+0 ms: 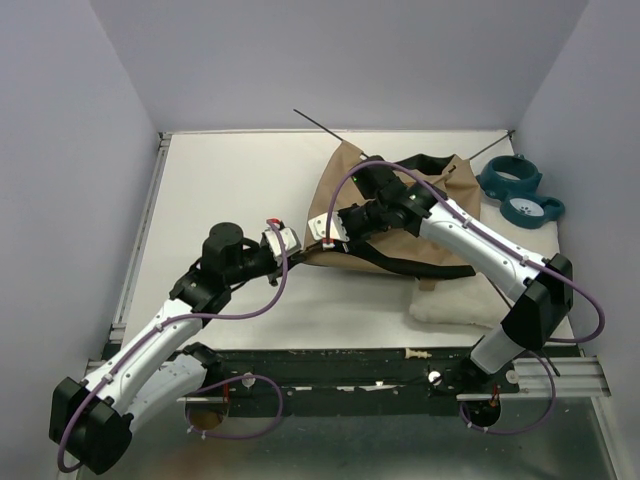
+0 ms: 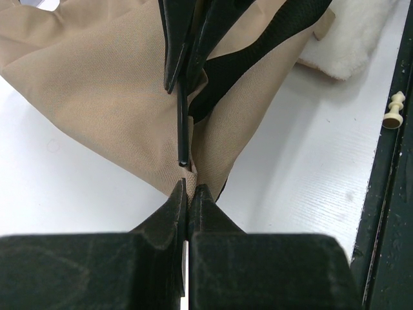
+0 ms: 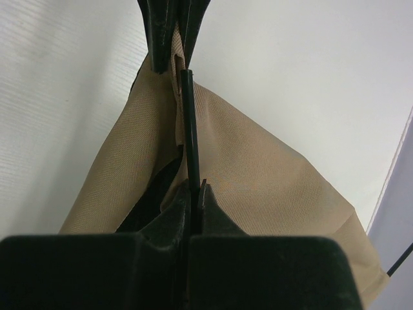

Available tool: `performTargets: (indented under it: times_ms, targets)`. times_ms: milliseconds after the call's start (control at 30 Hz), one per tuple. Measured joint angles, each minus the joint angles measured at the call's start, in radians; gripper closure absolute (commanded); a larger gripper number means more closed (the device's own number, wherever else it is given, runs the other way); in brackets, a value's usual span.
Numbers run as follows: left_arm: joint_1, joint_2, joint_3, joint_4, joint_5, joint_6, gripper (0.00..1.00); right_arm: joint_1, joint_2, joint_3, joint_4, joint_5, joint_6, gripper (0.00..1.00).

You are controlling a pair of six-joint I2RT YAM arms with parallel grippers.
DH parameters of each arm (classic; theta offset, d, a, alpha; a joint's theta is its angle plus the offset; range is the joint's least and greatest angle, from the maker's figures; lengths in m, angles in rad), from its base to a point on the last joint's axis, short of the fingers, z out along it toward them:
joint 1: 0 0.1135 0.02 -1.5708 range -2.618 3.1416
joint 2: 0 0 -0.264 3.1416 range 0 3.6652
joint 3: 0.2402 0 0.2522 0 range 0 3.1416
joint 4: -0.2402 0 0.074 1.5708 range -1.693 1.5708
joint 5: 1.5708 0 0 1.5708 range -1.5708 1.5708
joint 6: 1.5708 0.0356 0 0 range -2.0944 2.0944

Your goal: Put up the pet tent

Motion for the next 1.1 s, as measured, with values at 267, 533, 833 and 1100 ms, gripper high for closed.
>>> performTargets:
  times_ms: [267, 533, 833, 1100]
  targets:
    - [0.000, 0.014, 0.000, 0.000, 0.000, -0.012, 1.00, 0.005, -0.001, -0.022, 0.004, -0.003, -0.002, 0.99]
    - [0.000, 0.018, 0.000, 0.000, 0.000, -0.026, 1.00, 0.007, -0.001, -0.028, 0.007, -0.003, -0.001, 0.99]
    - [0.001, 0.020, 0.001, -0.013, 0.008, -0.024, 1.00, 0.019, 0.007, -0.028, 0.015, 0.013, 0.000, 0.99]
    - [0.005, 0.020, 0.001, -0.019, 0.010, -0.045, 1.00, 0.024, 0.001, -0.058, 0.044, 0.024, -0.014, 0.99]
